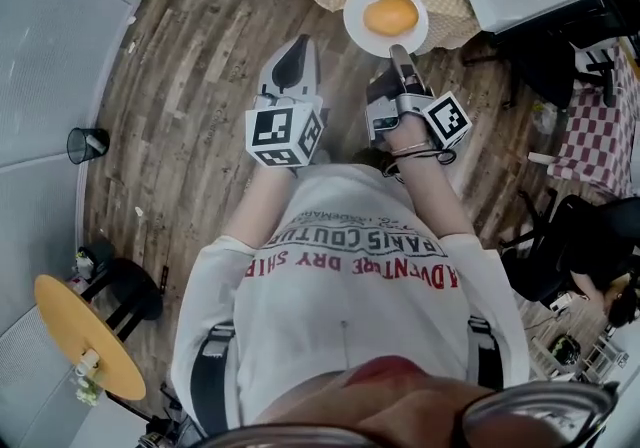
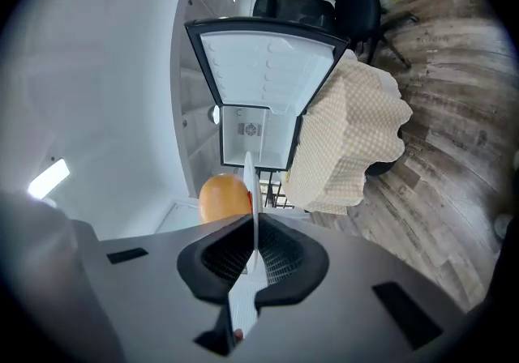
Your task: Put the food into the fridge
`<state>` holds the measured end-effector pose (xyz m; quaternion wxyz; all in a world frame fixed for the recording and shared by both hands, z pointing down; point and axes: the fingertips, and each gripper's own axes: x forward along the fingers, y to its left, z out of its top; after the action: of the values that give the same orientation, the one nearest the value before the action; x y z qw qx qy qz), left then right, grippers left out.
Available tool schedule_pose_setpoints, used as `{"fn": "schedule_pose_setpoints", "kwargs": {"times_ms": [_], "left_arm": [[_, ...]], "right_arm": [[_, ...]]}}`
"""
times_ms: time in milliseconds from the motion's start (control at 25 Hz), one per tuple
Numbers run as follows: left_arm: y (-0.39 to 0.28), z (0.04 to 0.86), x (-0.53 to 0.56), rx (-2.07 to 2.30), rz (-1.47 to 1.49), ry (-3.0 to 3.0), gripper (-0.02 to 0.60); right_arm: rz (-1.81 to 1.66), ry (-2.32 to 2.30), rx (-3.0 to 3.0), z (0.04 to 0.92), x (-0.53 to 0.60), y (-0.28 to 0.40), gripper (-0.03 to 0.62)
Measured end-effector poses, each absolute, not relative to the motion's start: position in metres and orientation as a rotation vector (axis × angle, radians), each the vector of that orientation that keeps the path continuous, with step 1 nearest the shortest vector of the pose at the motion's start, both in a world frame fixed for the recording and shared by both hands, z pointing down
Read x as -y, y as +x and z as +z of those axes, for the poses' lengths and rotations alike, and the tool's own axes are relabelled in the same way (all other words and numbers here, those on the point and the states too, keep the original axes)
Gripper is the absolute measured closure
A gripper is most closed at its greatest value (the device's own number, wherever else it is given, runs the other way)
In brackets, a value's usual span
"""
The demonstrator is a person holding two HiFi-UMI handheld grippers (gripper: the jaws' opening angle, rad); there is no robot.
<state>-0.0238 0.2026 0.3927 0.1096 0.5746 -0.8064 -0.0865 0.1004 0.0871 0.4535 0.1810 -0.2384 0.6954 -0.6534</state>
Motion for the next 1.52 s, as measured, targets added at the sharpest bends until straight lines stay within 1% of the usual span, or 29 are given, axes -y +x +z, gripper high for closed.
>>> {"fn": "schedule_pose_setpoints", "kwargs": {"times_ms": [280,480,720,920,1080,1520], "left_arm": [[-0.082,0.414,-0.17,2.374,-0.249,1.632,0.548],[-0.118,0.412,-0.124,2.412,-0.218,1.606,0.548],[-0.171,0.403,-0.045,2.447,-0.218,1.576,0.548],[-0.206,0.396,0.037,2.446,-0.221,1.591,0.548],[-0.219,0.398,0.089,2.43,-0.219,1.601,0.548],[-0.23,0.41,0.18,2.306,-0.184,1.748,0.548]], "right_arm": [[-1.885,-0.7,-1.976,0.472,-0.046,0.048,0.562],[-1.912,-0.662,-1.958,0.475,0.007,0.006,0.562],[-1.934,-0.609,-1.983,0.466,0.087,-0.053,0.562],[-1.911,-0.594,-2.036,0.459,0.163,-0.088,0.562],[-1.909,-0.596,-2.032,0.459,0.211,-0.101,0.56],[-1.855,-0.717,-1.927,0.471,0.287,-0.1,0.562]]}}
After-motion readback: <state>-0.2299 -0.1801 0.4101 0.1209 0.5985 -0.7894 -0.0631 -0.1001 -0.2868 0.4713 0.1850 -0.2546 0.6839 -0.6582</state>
